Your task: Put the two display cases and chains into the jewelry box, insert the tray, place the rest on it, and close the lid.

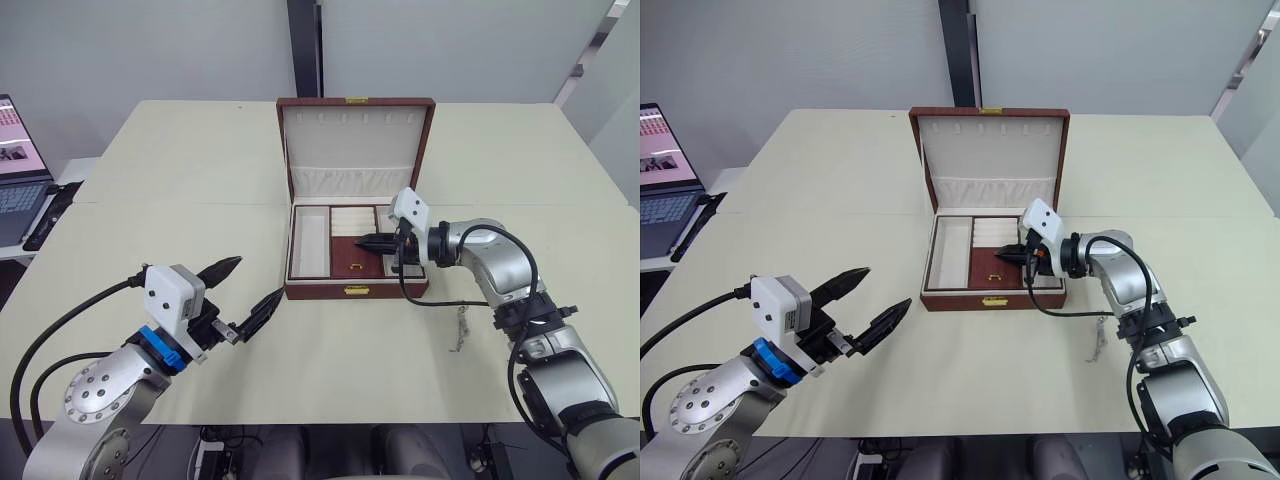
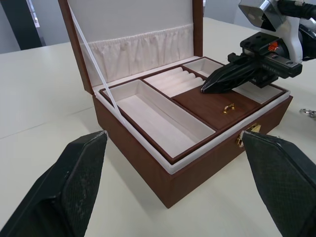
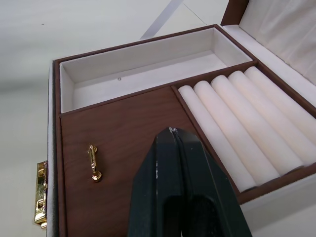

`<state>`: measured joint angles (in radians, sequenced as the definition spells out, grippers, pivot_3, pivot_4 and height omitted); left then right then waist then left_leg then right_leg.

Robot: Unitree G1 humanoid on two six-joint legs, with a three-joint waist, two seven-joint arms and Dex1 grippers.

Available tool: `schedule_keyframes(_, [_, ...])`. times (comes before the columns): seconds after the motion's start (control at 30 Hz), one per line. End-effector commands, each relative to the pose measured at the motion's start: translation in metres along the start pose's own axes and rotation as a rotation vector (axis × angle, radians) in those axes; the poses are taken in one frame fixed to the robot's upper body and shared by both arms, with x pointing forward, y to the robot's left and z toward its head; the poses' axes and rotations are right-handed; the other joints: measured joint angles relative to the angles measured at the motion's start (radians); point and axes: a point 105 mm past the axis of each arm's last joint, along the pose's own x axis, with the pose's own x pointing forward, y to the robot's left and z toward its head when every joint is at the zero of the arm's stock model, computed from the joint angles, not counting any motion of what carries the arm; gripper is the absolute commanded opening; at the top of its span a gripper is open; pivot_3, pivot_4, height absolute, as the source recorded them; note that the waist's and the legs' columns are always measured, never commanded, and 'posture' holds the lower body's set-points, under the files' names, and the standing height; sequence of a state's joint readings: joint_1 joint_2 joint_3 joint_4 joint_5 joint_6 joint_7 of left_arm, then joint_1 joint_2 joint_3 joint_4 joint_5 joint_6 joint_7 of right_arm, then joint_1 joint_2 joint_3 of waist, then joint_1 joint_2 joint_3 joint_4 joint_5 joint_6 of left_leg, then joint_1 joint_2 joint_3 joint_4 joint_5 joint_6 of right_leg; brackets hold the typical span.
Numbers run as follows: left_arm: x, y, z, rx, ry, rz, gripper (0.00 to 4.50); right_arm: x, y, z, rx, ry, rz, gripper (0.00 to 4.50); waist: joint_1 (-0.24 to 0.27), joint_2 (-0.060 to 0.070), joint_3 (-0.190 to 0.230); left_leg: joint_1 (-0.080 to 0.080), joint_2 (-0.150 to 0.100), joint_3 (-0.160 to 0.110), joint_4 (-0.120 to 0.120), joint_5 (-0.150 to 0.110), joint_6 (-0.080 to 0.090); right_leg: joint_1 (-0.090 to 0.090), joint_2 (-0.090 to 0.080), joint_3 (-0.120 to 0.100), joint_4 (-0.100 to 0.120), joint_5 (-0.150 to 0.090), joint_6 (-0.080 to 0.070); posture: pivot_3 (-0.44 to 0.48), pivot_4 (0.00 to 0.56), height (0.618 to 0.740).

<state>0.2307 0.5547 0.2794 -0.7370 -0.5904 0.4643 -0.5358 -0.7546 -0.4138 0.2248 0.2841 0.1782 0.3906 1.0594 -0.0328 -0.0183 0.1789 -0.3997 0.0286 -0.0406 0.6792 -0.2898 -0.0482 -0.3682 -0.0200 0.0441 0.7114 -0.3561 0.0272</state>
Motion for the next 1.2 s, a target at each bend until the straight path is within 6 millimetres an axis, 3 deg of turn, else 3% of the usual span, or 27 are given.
schedule_keyframes(0.03, [-0.001,0.000,0.008,0.017,-0.016,-0.008,4.50,-0.006,0.000,0.011,0.014,-0.069,0.001,0.04,0.000,0.000,0.000,0.000,0.000,0.000,0.000,0.000,0.000,0.000,0.000,0.000,0.000,0.000,0.000,0.000,0.150,0.740])
schedule_keyframes(0.17, [-0.002,0.006,0.007,-0.011,0.010,-0.021,4.50,-0.028,-0.008,0.029,0.029,-0.151,-0.006,0.04,0.000,0.000,0.000,0.000,0.000,0.000,0.000,0.000,0.000,0.000,0.000,0.000,0.000,0.000,0.000,0.000,0.150,0.740])
schedule_keyframes(0.3, [-0.008,0.019,0.007,-0.038,0.039,-0.021,4.50,-0.060,-0.017,0.029,0.032,-0.146,-0.045,0.76,0.001,0.000,0.000,-0.001,0.000,0.000,0.000,0.000,0.000,0.000,0.000,0.000,0.000,0.000,0.000,0.000,0.150,0.740])
schedule_keyframes(0.57, [-0.033,0.069,0.002,-0.009,0.159,0.028,4.50,-0.139,-0.022,0.003,0.078,-0.098,-0.195,2.93,0.003,0.000,0.001,-0.001,0.000,0.000,0.000,0.000,0.000,0.000,0.000,0.000,-0.001,0.000,0.000,0.000,0.150,0.740])
schedule_keyframes(0.73, [-0.056,0.100,-0.001,0.017,0.228,0.079,4.50,-0.189,-0.021,-0.026,0.118,-0.022,-0.337,4.47,0.000,0.001,0.001,0.000,0.000,0.001,-0.001,0.000,0.000,0.000,0.000,0.000,-0.001,0.000,0.000,0.000,0.150,0.740])
schedule_keyframes(1.0, [-0.083,0.142,0.002,0.051,0.273,0.173,4.50,-0.241,-0.020,-0.069,0.186,0.099,-0.503,4.47,0.000,0.001,0.001,0.000,0.000,0.003,-0.001,0.000,0.000,0.000,0.000,0.000,-0.001,0.000,0.000,0.000,0.150,0.740])
schedule_keyframes(1.2, [-0.093,0.156,0.002,0.053,0.278,0.212,4.50,-0.258,-0.020,-0.088,0.226,0.115,-0.585,4.47,-0.002,0.001,0.002,0.001,0.000,0.004,-0.001,0.000,0.000,-0.001,0.000,0.001,0.000,0.000,0.000,0.000,0.150,0.740])
